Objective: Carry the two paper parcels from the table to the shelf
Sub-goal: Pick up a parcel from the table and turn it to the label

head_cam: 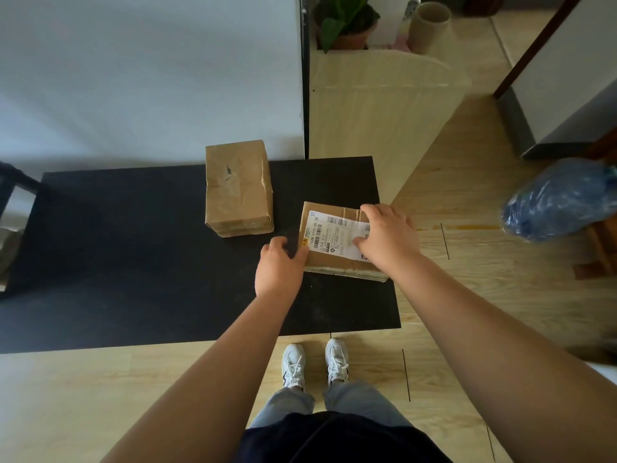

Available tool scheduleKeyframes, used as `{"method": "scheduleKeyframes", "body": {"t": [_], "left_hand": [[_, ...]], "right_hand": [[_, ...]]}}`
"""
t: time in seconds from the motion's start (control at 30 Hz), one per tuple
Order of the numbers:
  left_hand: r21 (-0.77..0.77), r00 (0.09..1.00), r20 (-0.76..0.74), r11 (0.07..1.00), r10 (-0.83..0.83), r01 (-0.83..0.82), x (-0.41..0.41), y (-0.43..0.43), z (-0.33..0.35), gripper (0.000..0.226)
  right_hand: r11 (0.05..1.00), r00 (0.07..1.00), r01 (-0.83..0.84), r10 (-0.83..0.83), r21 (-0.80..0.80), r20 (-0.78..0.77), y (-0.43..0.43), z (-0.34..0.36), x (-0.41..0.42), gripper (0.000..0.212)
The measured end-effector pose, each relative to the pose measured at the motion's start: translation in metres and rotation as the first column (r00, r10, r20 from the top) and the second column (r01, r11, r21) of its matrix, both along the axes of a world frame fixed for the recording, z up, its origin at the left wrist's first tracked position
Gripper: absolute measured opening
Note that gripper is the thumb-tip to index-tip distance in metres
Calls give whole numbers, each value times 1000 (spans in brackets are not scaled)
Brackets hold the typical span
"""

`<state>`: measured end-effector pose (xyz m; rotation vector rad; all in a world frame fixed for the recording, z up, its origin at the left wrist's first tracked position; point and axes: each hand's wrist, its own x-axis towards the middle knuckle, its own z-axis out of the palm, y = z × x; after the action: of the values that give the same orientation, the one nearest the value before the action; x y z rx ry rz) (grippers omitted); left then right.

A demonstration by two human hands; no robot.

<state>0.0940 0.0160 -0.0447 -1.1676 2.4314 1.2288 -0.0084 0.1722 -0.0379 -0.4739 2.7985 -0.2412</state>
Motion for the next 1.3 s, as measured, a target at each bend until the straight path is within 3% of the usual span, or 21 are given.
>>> {"method": "scheduleKeyframes", "body": {"t": [0.1,0.17,0.23,0.33,0.57,0.67,0.8,0.9,1.3], "left_hand": [[182,954,90,938,284,-297,9,12,-4,66],[299,922,189,874,339,-383,12,23,-7,65],[380,938,208,861,277,-339,12,33,-8,52],[429,966,83,866,244,-256,5,42,-4,33],[320,986,-58,939,154,-128,-2,22,2,46],[341,984,-11,926,177,-163,0,12,2,47],[479,976,116,850,186,-219,2,12,2,48],[529,976,136,820,170,-217,0,13,5,26],[585,952,-38,779,304,-226,13,-7,24,47]], "right_hand": [[997,998,70,-70,26,10,-1,3,3,60],[993,995,102,-102,61,3,-2,2,5,60],[987,992,127,-129,96,7,-2,1,7,66],[984,985,154,-159,91,60,-1,-2,15,77],[931,908,347,-302,-117,291,1,-14,46,68],[874,869,430,-333,-226,366,4,-18,47,68],[748,742,606,-409,-270,532,8,-18,42,76],[712,676,645,-362,-278,642,9,-19,42,66],[509,657,713,-246,-482,713,11,11,48,50]]}}
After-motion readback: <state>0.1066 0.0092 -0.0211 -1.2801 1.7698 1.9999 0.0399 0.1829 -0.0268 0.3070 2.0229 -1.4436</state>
